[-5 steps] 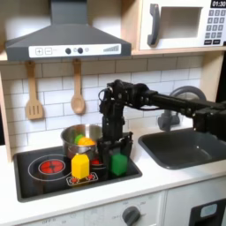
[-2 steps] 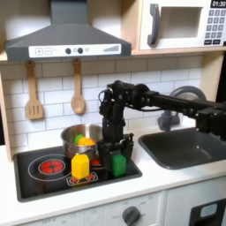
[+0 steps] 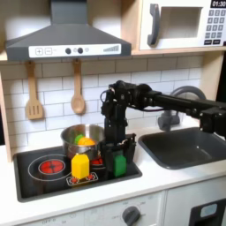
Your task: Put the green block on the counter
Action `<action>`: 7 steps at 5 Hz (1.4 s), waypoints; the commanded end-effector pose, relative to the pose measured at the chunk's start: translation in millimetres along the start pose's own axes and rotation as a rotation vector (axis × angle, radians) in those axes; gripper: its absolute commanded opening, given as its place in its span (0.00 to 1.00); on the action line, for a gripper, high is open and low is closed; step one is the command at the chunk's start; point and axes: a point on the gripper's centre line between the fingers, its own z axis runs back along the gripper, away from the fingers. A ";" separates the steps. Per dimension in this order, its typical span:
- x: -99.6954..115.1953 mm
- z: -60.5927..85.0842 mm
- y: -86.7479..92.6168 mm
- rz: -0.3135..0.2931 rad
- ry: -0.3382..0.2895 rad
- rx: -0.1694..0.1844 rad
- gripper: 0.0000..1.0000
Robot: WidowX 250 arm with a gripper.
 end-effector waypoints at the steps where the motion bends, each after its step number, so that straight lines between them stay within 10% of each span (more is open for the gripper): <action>1: 0.7 -3.8 0.0 0.005 0.007 0.002 1.00; 2: 1.0 -3.8 0.3 0.008 0.002 0.004 0.75; 3: 1.1 -2.8 -0.8 0.005 -0.001 0.006 0.20; 4: 1.1 -3.1 0.5 0.010 -0.003 0.010 0.00; 7: 1.2 10.6 -2.7 -0.006 -0.001 -0.019 0.00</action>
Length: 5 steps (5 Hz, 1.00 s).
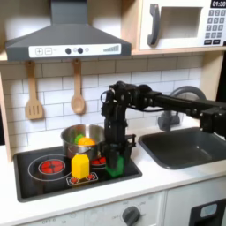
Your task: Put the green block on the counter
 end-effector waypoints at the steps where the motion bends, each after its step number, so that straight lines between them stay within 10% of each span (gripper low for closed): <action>1: 2.3 24.9 -9.9 -0.015 -0.024 -0.055 0.00; 5: -15.1 17.5 -65.1 -0.167 0.055 -0.103 0.00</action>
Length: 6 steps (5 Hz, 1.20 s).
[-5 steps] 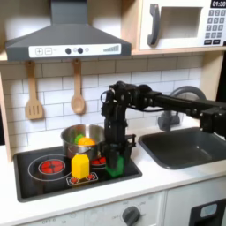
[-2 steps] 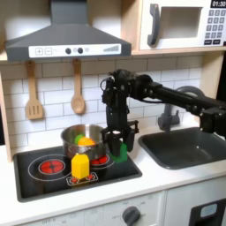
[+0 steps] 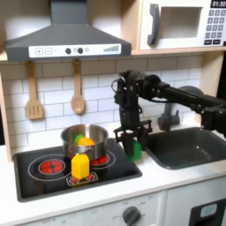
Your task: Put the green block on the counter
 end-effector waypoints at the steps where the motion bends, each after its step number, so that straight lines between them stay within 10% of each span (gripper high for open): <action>1: -7.8 -2.7 -18.8 -0.044 -0.013 0.018 0.00; 6: -13.0 -21.8 -13.0 -0.030 0.001 0.069 0.00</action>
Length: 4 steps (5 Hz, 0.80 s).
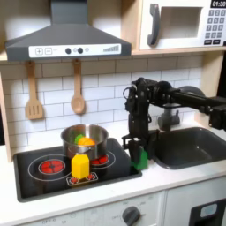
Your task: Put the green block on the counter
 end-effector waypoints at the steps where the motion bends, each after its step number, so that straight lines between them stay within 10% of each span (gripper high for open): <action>1: -7.3 -4.2 -12.6 -0.043 0.023 -0.002 0.00; 4: -7.4 -6.4 -11.9 -0.029 0.021 0.001 0.00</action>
